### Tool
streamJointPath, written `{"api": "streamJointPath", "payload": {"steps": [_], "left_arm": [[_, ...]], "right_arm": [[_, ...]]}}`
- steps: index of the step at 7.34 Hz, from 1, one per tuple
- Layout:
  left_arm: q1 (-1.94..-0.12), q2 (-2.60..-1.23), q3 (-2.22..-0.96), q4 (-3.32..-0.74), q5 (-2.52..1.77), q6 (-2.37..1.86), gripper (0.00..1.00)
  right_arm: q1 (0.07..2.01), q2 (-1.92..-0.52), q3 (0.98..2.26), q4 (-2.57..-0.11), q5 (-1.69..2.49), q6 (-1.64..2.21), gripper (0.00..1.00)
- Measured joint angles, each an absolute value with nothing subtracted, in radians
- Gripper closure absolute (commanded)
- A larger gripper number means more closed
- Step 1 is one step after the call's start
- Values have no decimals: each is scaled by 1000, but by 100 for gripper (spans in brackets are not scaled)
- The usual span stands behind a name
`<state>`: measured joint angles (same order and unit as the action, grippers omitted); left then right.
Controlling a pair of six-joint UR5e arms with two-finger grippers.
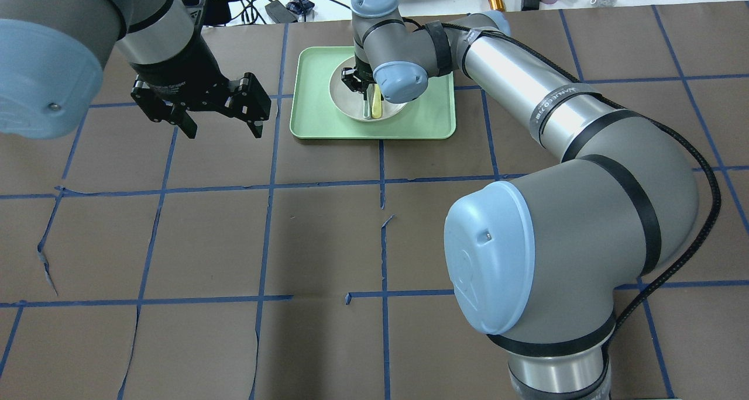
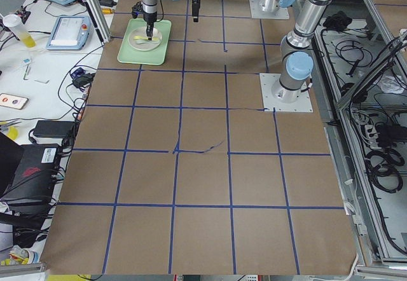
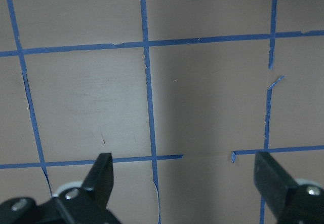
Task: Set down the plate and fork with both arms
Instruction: 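Close the right gripper on the yellow fork handle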
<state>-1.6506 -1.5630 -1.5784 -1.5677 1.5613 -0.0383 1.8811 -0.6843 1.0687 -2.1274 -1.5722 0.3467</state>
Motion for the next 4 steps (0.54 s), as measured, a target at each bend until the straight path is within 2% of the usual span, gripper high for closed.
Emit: {"api": "streamJointPath", "payload": {"steps": [4], "left_arm": [[-1651, -1566, -1579, -1568, 1560, -38, 0]], "right_arm": [[1881, -680, 1081, -2126, -1576, 347, 57]]}}
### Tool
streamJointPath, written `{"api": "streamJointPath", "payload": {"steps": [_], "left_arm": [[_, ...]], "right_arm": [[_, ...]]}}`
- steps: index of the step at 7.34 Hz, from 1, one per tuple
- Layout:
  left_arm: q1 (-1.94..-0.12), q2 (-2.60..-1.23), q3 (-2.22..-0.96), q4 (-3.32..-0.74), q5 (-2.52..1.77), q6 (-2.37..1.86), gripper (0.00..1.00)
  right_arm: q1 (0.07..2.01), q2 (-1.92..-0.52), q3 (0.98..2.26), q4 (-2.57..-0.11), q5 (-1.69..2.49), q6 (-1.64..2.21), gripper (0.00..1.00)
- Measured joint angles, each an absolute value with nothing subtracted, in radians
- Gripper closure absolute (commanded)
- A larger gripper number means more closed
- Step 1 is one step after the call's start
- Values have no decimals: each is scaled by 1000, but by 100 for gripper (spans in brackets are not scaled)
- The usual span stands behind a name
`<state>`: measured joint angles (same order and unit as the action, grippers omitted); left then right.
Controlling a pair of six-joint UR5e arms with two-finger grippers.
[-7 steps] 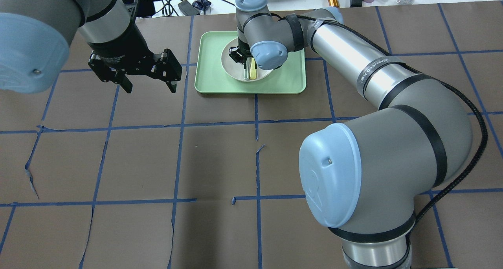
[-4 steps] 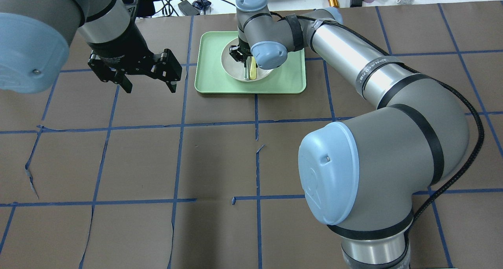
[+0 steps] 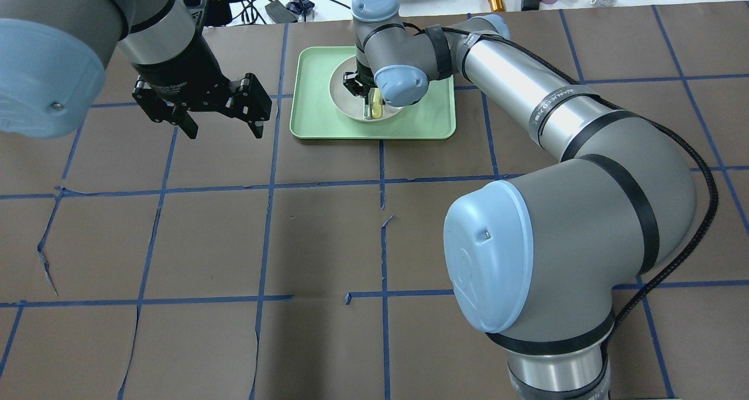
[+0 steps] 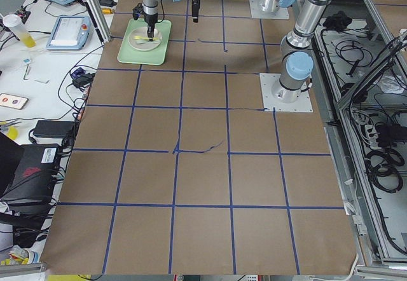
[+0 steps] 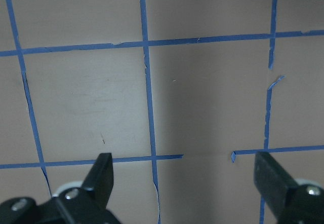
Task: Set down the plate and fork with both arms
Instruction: 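Close the right gripper on the yellow fork handle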
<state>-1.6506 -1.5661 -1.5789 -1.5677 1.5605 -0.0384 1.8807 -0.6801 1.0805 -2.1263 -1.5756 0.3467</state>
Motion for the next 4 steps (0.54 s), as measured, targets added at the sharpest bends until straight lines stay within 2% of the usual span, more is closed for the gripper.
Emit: {"api": "streamJointPath", "payload": {"steps": [4], "left_arm": [[-1651, -1569, -1580, -1567, 1560, -40, 0]], "right_arm": [[1877, -684, 1082, -2122, -1587, 347, 56]]}}
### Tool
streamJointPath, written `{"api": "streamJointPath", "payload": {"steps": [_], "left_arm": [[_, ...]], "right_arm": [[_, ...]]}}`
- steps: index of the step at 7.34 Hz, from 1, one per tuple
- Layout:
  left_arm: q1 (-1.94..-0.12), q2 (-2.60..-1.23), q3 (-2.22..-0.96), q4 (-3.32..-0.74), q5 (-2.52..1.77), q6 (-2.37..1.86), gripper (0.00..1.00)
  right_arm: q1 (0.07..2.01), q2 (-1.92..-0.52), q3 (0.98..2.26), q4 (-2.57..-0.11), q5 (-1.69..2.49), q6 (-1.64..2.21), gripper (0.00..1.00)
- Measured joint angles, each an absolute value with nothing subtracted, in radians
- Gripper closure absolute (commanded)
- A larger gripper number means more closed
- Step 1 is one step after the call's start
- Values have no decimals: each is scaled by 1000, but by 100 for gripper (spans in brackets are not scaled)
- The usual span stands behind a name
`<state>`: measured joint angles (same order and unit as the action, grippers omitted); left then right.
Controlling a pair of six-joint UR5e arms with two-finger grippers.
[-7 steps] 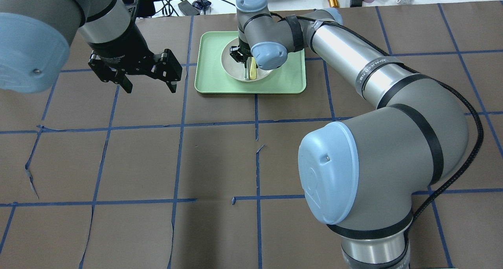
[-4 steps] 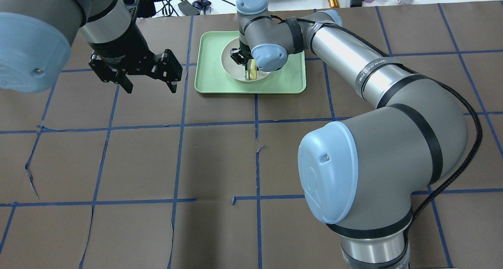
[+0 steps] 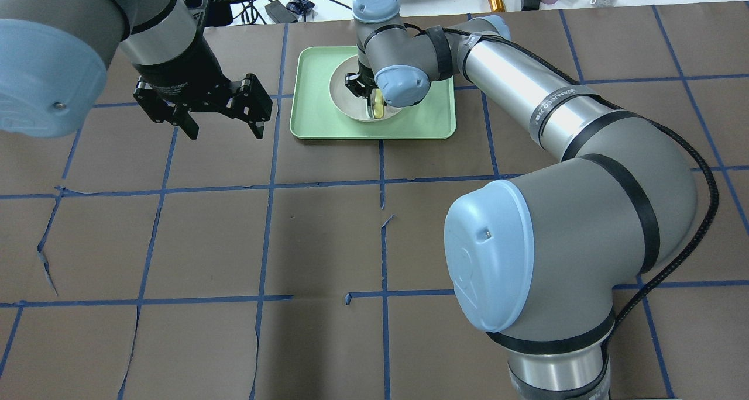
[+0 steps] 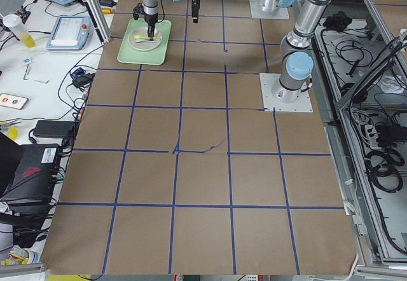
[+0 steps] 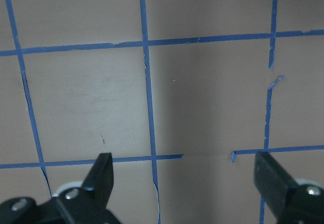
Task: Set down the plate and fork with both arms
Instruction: 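Close the right gripper on the yellow fork handle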
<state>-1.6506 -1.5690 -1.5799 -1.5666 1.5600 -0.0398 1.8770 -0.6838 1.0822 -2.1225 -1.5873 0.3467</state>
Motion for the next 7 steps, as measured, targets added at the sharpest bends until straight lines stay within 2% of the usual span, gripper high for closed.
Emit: {"api": "streamJointPath", "payload": {"steps": [5, 7], "left_arm": [[-1651, -1569, -1580, -1566, 1560, -40, 0], [-1651, -1569, -1580, -1566, 1560, -40, 0]], "right_arm": [[1872, -686, 1087, -2121, -1590, 347, 57], [1872, -683, 1092, -2122, -1591, 347, 67]]}}
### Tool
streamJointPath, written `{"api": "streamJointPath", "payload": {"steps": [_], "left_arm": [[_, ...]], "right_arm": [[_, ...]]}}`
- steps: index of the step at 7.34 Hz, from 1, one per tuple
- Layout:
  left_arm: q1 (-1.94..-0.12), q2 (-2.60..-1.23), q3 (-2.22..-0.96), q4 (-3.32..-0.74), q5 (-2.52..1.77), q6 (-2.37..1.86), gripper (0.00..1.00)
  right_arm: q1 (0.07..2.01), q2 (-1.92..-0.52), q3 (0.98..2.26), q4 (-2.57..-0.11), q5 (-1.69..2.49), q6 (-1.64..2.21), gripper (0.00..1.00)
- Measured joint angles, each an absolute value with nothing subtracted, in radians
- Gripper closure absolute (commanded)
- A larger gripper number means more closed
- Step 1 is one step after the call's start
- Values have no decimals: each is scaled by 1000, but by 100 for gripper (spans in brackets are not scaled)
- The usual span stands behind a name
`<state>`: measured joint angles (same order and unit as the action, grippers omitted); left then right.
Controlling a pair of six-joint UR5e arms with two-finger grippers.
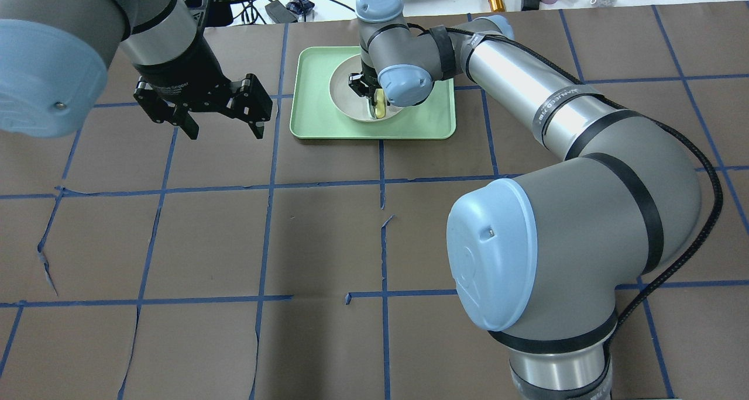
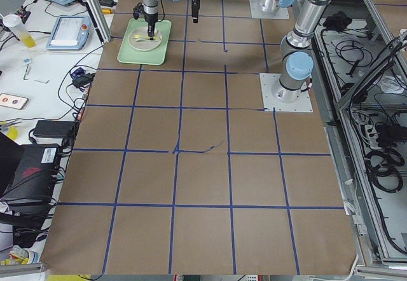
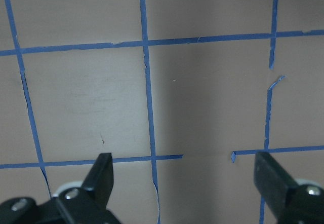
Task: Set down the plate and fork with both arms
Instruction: 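Close the right gripper on the yellow fork handle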
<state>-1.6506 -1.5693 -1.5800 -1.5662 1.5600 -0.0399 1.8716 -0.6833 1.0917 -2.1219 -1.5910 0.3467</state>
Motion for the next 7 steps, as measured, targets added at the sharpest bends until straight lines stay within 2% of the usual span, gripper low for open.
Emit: {"api": "streamJointPath", "payload": {"steps": [2, 4, 5, 6, 7], "left_arm": [[-1651, -1569, -1580, -1566, 1560, -40, 0], [-1651, -1569, -1580, -1566, 1560, -40, 0], [-1651, -1569, -1580, -1566, 1560, -40, 0], [-1651, -1568, -1580, -1566, 1560, -40, 0], [-1651, -1568, -1580, -1566, 1560, -40, 0]], "right_arm": [[1871, -682, 1093, -2122, -1594, 347, 77], [1871, -683, 1094, -2122, -1598, 347, 77], [1871, -683, 1095, -2122, -1598, 347, 83], [1871, -684, 1096, -2121, -1598, 347, 80], [1871, -684, 1097, -2121, -1597, 347, 69]]}}
